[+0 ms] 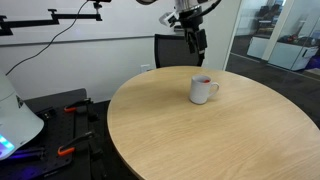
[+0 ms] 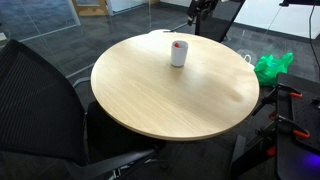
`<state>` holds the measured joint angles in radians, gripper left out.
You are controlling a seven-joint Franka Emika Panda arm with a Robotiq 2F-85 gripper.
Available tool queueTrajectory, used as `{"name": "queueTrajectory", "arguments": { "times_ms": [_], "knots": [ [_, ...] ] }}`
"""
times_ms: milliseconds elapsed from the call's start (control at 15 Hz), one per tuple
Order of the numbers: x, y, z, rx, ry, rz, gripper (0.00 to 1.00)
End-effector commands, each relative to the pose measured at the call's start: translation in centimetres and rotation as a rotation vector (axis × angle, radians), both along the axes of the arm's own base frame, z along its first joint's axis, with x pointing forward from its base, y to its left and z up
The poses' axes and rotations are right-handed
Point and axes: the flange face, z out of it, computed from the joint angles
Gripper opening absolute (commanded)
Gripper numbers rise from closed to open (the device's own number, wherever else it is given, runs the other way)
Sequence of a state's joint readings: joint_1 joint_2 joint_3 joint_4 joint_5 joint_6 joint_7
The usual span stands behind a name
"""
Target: Remove the orange marker from the white mug and put it on the table
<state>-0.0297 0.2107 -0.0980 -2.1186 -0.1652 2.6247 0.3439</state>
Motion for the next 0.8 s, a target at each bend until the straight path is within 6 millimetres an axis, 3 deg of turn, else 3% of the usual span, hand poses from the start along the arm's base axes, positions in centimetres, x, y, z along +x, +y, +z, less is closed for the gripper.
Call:
{"name": "queueTrajectory", "arguments": {
  "times_ms": [0, 533, 733],
  "knots": [
    [0.3, 0.1, -0.6, -0.007, -0.009, -0.013, 1.00],
    [1.0, 0.8, -3.4, 0.002, -0.018, -0.009, 1.00],
    [1.4, 1.0, -4.6, 0.006, -0.017, -0.002, 0.88]
  ]
}}
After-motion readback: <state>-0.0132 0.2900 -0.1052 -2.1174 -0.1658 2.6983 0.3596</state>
